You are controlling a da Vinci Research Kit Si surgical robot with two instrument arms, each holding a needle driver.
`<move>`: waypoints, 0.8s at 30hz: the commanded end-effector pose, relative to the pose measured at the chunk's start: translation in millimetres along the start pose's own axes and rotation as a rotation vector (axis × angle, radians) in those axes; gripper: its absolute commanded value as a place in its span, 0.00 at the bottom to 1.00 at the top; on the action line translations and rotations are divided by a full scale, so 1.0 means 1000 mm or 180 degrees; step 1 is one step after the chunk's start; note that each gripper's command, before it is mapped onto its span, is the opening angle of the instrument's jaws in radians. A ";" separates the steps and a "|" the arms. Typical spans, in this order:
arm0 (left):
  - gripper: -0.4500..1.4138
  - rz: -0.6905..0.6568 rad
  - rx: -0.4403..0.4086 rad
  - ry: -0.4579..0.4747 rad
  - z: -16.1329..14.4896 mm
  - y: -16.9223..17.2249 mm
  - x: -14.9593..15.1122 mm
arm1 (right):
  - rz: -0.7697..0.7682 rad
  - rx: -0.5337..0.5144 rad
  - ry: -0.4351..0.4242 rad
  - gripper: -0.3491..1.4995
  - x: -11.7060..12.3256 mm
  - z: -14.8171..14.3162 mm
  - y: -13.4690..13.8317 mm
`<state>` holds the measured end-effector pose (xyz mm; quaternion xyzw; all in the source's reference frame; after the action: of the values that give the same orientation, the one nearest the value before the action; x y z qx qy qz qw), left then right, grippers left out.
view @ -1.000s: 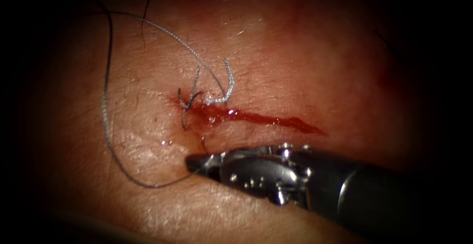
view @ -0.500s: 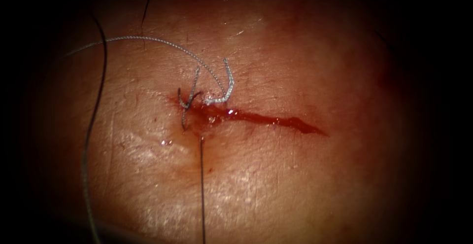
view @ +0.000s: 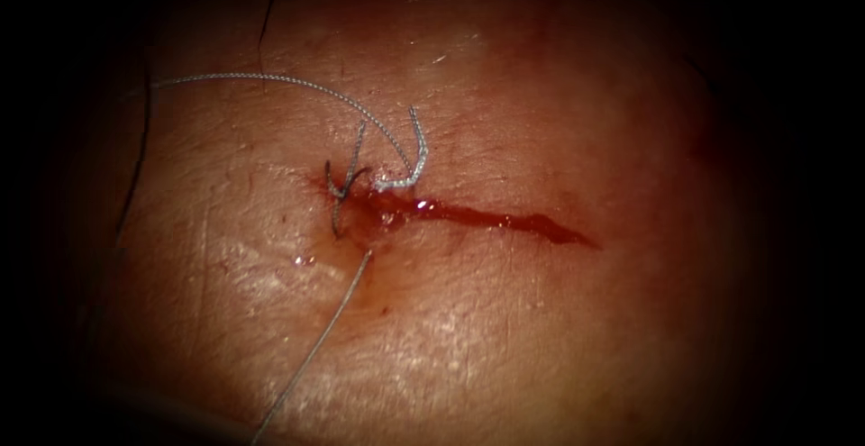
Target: Wound Closure
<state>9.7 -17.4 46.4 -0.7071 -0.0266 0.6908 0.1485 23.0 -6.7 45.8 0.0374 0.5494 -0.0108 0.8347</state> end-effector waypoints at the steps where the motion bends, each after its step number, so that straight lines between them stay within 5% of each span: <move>1: 0.00 -0.0033 0.0026 0.0035 -0.0010 0.0003 -0.0005 | 0.0065 -0.0110 -0.0009 0.85 -0.0029 -0.0005 0.0021; 3: 0.00 -0.0034 0.0032 0.0039 -0.0011 0.0003 -0.0004 | 0.0110 -0.0199 -0.0022 0.85 -0.0045 -0.0001 0.0041; 8: 0.00 -0.0011 0.0077 0.0026 0.0003 0.0010 -0.0009 | 0.0124 -0.0255 -0.0011 0.82 -0.0088 0.0062 0.0095; 13: 0.00 0.0005 0.0075 0.0051 0.0010 0.0014 -0.0012 | -0.0276 -0.0342 -0.0034 0.80 -0.0106 0.0114 0.0117; 24: 0.00 0.0010 0.0071 0.0056 0.0011 0.0015 -0.0013 | -0.1022 -0.0260 -0.0140 0.90 -0.0133 0.0187 0.0114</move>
<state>8.3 -18.0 46.8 -0.7126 -0.0146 0.6842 0.1542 34.5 3.4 65.6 -0.0883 0.5264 -0.1272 0.8360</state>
